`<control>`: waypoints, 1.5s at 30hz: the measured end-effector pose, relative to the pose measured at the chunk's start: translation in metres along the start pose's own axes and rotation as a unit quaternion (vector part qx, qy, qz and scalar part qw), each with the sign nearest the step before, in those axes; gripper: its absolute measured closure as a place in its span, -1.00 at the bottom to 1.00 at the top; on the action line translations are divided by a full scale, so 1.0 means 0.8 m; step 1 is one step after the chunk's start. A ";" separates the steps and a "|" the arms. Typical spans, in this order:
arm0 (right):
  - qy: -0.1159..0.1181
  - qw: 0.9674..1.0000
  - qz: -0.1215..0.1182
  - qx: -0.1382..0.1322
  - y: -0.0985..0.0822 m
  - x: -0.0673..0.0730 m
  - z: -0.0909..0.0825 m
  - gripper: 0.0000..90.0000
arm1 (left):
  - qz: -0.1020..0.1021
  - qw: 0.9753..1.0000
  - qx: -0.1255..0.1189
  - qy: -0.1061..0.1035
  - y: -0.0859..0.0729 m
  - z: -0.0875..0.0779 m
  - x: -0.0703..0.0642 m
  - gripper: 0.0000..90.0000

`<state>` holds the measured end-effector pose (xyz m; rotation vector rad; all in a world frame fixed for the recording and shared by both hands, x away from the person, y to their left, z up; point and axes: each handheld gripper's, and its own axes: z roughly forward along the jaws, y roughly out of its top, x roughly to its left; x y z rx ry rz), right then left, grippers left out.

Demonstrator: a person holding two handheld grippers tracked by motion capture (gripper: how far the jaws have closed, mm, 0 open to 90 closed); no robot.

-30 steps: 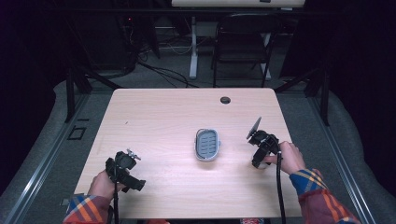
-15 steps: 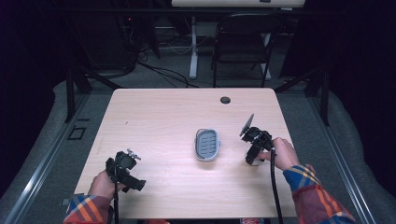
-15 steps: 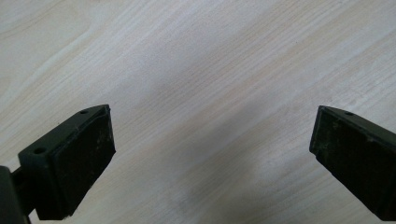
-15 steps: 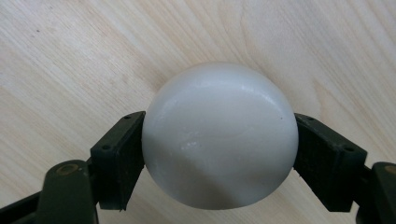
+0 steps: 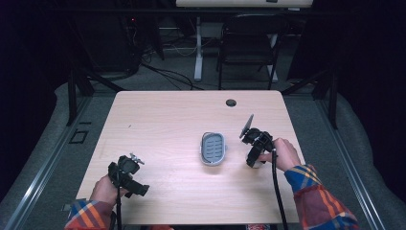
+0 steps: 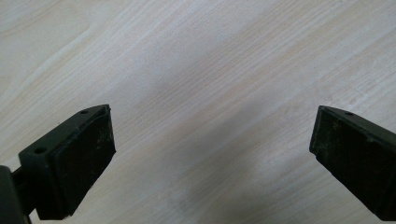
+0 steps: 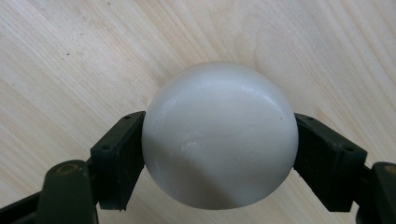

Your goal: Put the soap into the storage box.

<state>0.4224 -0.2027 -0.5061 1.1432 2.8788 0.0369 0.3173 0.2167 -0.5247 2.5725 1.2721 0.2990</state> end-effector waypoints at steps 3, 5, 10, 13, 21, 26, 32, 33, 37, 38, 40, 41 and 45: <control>0.000 1.000 -0.004 0.003 0.003 0.001 -0.002 -0.50 | -0.001 1.000 0.000 -0.001 0.000 0.000 0.000 -1.00; 0.001 1.000 -0.006 -0.002 0.005 0.001 -0.002 -0.50 | -0.001 1.000 0.000 -0.001 0.000 0.000 0.000 -1.00; 0.005 1.000 -0.008 -0.002 0.009 0.004 -0.004 -0.50 | -0.001 1.000 0.000 -0.001 0.000 0.000 0.000 -1.00; 0.002 1.000 -0.012 -0.003 0.013 0.006 -0.006 -0.50 | 0.000 1.000 0.002 -0.002 0.000 0.000 0.000 -1.00; 0.003 1.000 -0.022 -0.005 0.024 0.015 -0.010 -0.50 | 0.000 1.000 0.001 -0.003 0.000 0.000 0.000 -1.00; 0.000 1.000 -0.028 -0.001 0.030 0.017 -0.014 -0.50 | 0.000 1.000 0.001 -0.004 0.000 0.000 0.000 -1.00; -0.001 0.999 -0.033 0.000 0.035 0.017 -0.019 -0.50 | 0.003 1.000 0.004 -0.005 0.000 0.000 0.000 -1.00; -0.001 0.999 -0.033 0.001 0.036 0.017 -0.020 -0.50 | 0.002 1.000 0.005 -0.005 0.000 0.000 0.000 -1.00; -0.001 1.000 -0.031 -0.002 0.039 0.017 -0.025 -0.50 | 0.001 1.000 0.004 -0.005 0.000 0.000 0.000 -1.00; -0.003 0.999 -0.032 -0.003 0.040 0.017 -0.026 -0.50 | 0.001 1.000 0.004 -0.005 0.000 0.000 0.000 -1.00; -0.003 0.999 -0.036 -0.002 0.042 0.017 -0.030 -0.50 | 0.002 1.000 0.002 -0.004 0.000 0.000 0.000 -1.00; -0.004 0.999 -0.035 -0.006 0.043 0.018 -0.031 -0.50 | 0.003 1.000 0.002 -0.004 0.000 0.000 0.000 -1.00; -0.004 0.999 -0.035 -0.009 0.048 0.018 -0.038 -0.50 | 0.003 1.000 0.002 -0.005 0.000 0.000 0.000 -1.00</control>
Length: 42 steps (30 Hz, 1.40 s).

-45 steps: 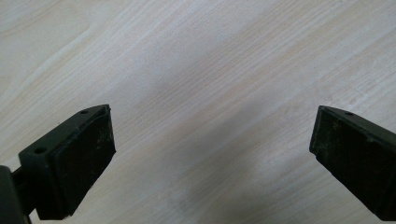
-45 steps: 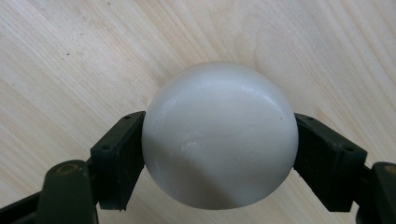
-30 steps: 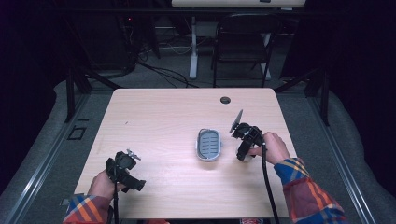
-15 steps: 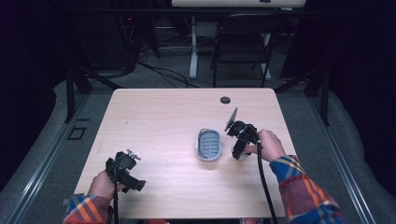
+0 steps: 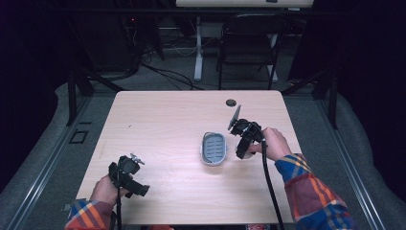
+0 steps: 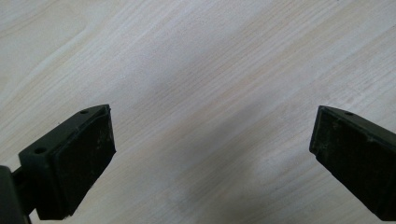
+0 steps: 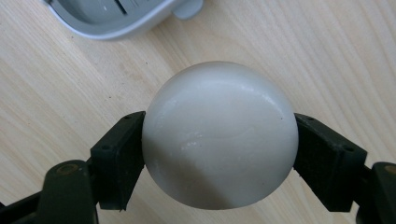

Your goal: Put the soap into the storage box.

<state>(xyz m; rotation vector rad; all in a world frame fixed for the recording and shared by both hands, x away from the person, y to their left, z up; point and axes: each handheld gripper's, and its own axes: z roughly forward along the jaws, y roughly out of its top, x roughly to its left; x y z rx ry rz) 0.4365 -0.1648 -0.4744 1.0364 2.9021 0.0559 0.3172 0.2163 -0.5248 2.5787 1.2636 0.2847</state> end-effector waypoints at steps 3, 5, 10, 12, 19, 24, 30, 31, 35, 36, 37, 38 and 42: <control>0.000 1.000 -0.002 0.000 0.004 0.001 -0.004 -0.50 | 0.000 1.000 0.000 0.000 0.000 0.000 0.000 -1.00; -0.001 1.000 -0.004 -0.003 0.006 0.001 -0.007 -0.50 | 0.000 1.000 0.001 -0.001 0.000 0.000 0.000 -1.00; -0.004 1.000 -0.008 -0.003 0.015 0.003 -0.013 -0.50 | 0.000 1.000 0.001 -0.001 0.000 0.000 0.000 -1.00; -0.004 1.000 -0.010 -0.005 0.018 0.004 -0.015 -0.50 | -0.001 1.000 0.001 -0.002 0.000 0.000 0.000 -1.00; -0.008 1.000 -0.019 -0.007 0.029 0.006 -0.020 -0.50 | 0.000 1.000 0.003 -0.002 0.000 0.000 0.000 -1.00; -0.008 1.000 -0.023 -0.010 0.038 0.009 -0.022 -0.50 | -0.001 1.000 0.003 -0.001 0.000 0.000 0.000 -1.00; -0.007 0.999 -0.033 -0.006 0.048 0.015 -0.021 -0.50 | 0.000 1.000 0.003 -0.001 0.000 0.000 0.000 -1.00; -0.007 0.999 -0.033 -0.008 0.050 0.016 -0.021 -0.50 | 0.000 1.000 0.002 -0.002 0.000 0.000 0.000 -1.00; -0.007 0.999 -0.038 -0.005 0.057 0.020 -0.020 -0.50 | 0.000 1.000 0.003 -0.002 -0.001 0.001 0.000 -1.00; -0.006 0.999 -0.038 -0.011 0.058 0.021 -0.019 -0.50 | -0.001 1.000 0.002 -0.003 -0.001 0.001 0.000 -1.00; -0.006 0.999 -0.041 -0.009 0.060 0.021 -0.020 -0.50 | -0.001 1.000 0.002 -0.003 -0.001 0.000 0.000 -1.00; -0.004 0.999 -0.041 -0.008 0.063 0.022 -0.020 -0.50 | 0.000 1.000 0.001 -0.002 -0.001 0.001 0.001 -1.00; -0.006 0.999 -0.045 -0.010 0.070 0.026 -0.018 -0.50 | 0.000 1.000 0.004 -0.002 -0.001 0.001 0.000 -1.00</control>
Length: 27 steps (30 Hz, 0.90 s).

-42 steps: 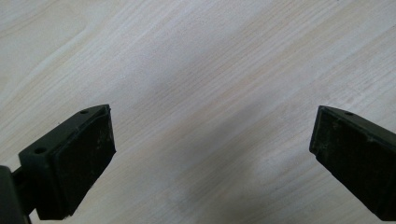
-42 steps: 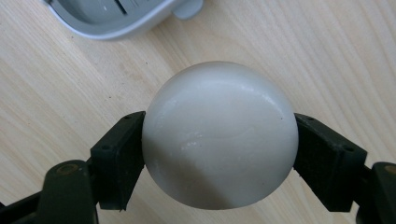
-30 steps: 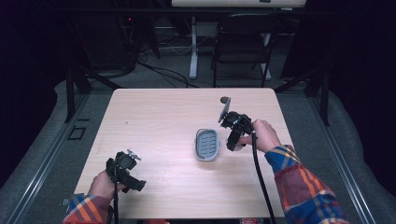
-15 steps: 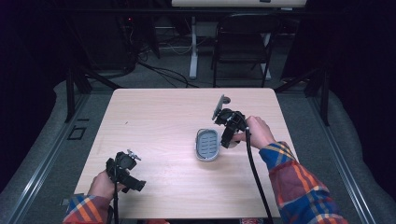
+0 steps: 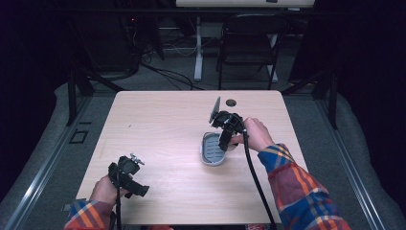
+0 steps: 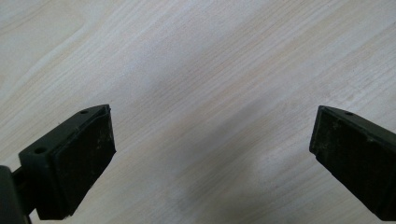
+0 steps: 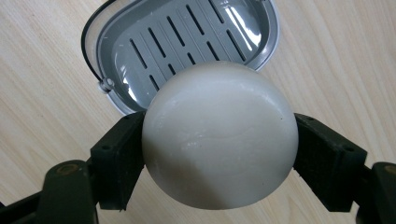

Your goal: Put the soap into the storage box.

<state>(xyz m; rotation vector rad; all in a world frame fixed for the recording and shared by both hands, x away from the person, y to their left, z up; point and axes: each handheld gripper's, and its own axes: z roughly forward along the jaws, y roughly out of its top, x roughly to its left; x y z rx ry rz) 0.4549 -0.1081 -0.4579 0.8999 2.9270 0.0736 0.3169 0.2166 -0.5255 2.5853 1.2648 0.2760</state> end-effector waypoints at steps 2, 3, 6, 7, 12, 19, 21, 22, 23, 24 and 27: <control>0.000 1.000 -0.003 -0.001 0.004 0.002 0.001 -0.50 | -0.001 1.000 -0.002 0.000 0.000 0.000 0.000 -1.00; 0.002 1.000 -0.006 0.003 0.006 0.003 0.001 -0.50 | -0.001 1.000 -0.001 -0.001 0.000 0.000 0.000 -1.00; 0.003 1.000 -0.009 0.002 0.012 0.005 0.002 -0.50 | 0.000 1.000 -0.001 0.000 0.000 0.000 0.000 -1.00; 0.003 1.000 -0.007 -0.002 0.013 0.007 0.002 -0.50 | 0.000 1.000 -0.001 0.000 0.000 0.000 0.000 -1.00; 0.004 1.000 -0.011 -0.002 0.021 0.009 0.002 -0.50 | 0.000 1.000 -0.001 0.000 0.000 0.000 0.000 -1.00; 0.005 1.000 -0.016 0.005 0.032 0.012 0.007 -0.50 | -0.001 1.000 -0.002 -0.001 -0.001 0.000 -0.001 -1.00; 0.006 1.000 -0.017 0.006 0.035 0.013 0.009 -0.50 | 0.000 1.000 -0.003 0.001 -0.001 0.000 -0.001 -1.00; 0.007 1.000 -0.016 0.006 0.036 0.013 0.011 -0.50 | 0.000 1.000 -0.003 0.002 -0.001 0.000 0.000 -1.00; 0.008 1.000 -0.018 0.007 0.038 0.014 0.012 -0.50 | 0.000 1.000 -0.003 0.001 -0.001 0.000 0.000 -1.00; 0.009 1.000 -0.016 0.005 0.039 0.015 0.013 -0.50 | 0.000 1.000 -0.003 0.002 -0.001 0.000 0.000 -1.00; 0.011 1.000 -0.017 0.005 0.044 0.017 0.017 -0.50 | -0.001 1.000 -0.003 0.001 -0.001 0.000 -0.001 -1.00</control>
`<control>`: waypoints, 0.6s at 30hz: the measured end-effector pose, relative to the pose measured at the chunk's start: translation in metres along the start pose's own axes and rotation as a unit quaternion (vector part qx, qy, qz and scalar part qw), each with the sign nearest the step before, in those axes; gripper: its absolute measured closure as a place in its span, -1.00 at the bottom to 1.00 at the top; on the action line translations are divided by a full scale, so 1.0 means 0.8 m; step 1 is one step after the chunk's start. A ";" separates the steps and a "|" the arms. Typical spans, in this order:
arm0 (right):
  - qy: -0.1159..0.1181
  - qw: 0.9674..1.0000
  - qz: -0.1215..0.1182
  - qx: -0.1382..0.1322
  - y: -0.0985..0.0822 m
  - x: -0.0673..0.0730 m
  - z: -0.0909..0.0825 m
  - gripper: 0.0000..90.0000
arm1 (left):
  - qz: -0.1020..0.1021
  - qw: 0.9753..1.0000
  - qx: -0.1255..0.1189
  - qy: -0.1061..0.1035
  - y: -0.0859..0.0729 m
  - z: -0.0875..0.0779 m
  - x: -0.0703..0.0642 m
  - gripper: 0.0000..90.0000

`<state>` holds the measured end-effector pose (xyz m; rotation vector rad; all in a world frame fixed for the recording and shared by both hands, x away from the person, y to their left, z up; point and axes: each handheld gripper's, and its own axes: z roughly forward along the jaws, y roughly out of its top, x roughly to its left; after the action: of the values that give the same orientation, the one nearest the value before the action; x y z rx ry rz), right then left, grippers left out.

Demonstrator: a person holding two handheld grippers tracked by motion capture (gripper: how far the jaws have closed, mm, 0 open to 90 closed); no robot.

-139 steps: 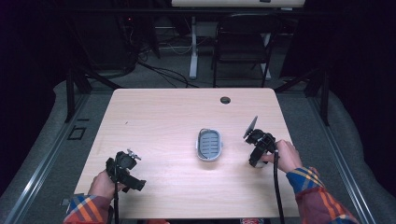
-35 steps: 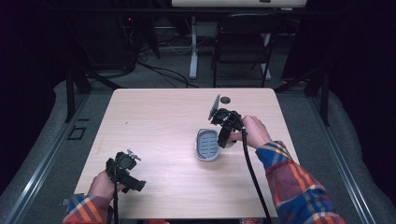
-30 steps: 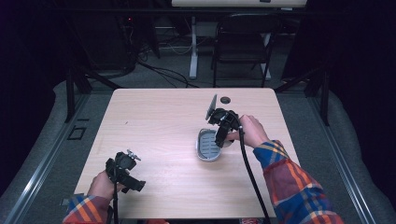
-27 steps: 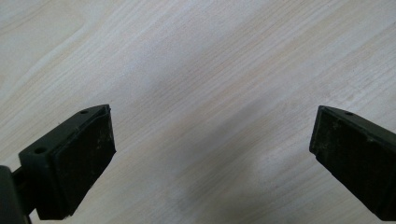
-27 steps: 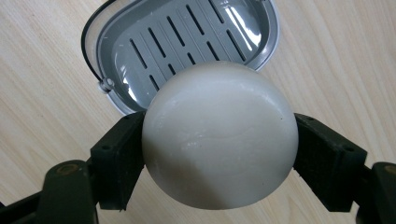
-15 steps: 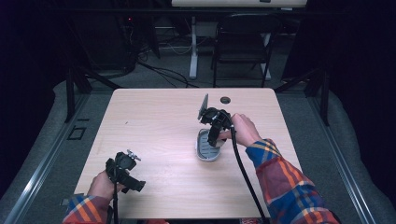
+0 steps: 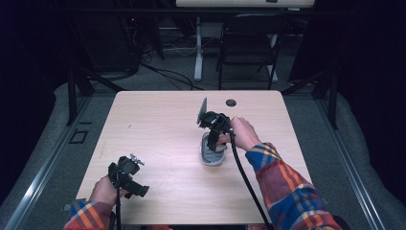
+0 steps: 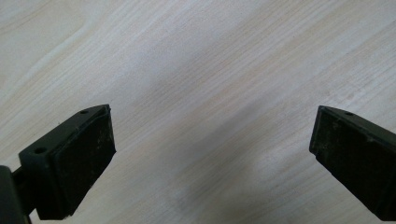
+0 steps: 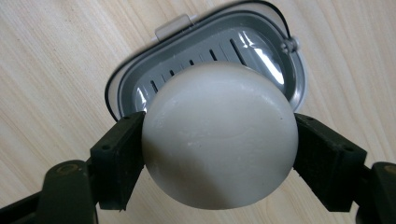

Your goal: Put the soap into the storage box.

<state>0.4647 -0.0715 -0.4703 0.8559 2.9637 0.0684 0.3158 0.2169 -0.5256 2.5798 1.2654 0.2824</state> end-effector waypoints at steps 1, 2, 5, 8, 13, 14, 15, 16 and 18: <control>-0.001 1.000 -0.003 0.007 0.002 0.000 0.001 -0.50 | 0.000 1.000 0.000 0.000 0.000 0.000 0.000 -1.00; 0.000 1.000 -0.005 0.009 0.003 -0.001 0.002 -0.50 | 0.000 1.000 0.000 0.000 0.000 0.000 0.000 -1.00; 0.004 1.000 -0.002 0.008 0.007 -0.001 0.009 -0.50 | 0.000 1.000 0.000 -0.001 0.000 0.000 0.000 -1.00; 0.008 1.000 -0.003 0.012 0.010 -0.002 0.014 -0.50 | 0.000 1.000 0.000 -0.001 0.000 0.000 0.000 -1.00; 0.007 1.000 -0.005 0.009 0.013 -0.002 0.020 -0.50 | 0.000 1.000 0.001 -0.001 0.000 0.000 0.000 -1.00; 0.008 1.000 -0.004 0.009 0.014 -0.002 0.022 -0.50 | 0.000 1.000 0.000 -0.001 0.000 0.000 0.000 -1.00; 0.007 1.000 -0.003 0.011 0.014 -0.001 0.024 -0.50 | 0.001 1.000 0.000 0.000 0.000 0.000 0.000 -1.00; 0.006 1.000 -0.004 0.013 0.015 -0.002 0.026 -0.50 | 0.001 1.000 0.001 -0.001 0.000 0.000 0.001 -1.00; 0.005 1.000 -0.004 0.014 0.015 -0.002 0.030 -0.50 | 0.001 1.000 0.001 -0.001 0.000 0.000 0.001 -1.00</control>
<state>0.4737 -0.0618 -0.4932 0.8506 2.9833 0.0318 0.3160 0.2175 -0.5255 2.5819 1.2622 0.2783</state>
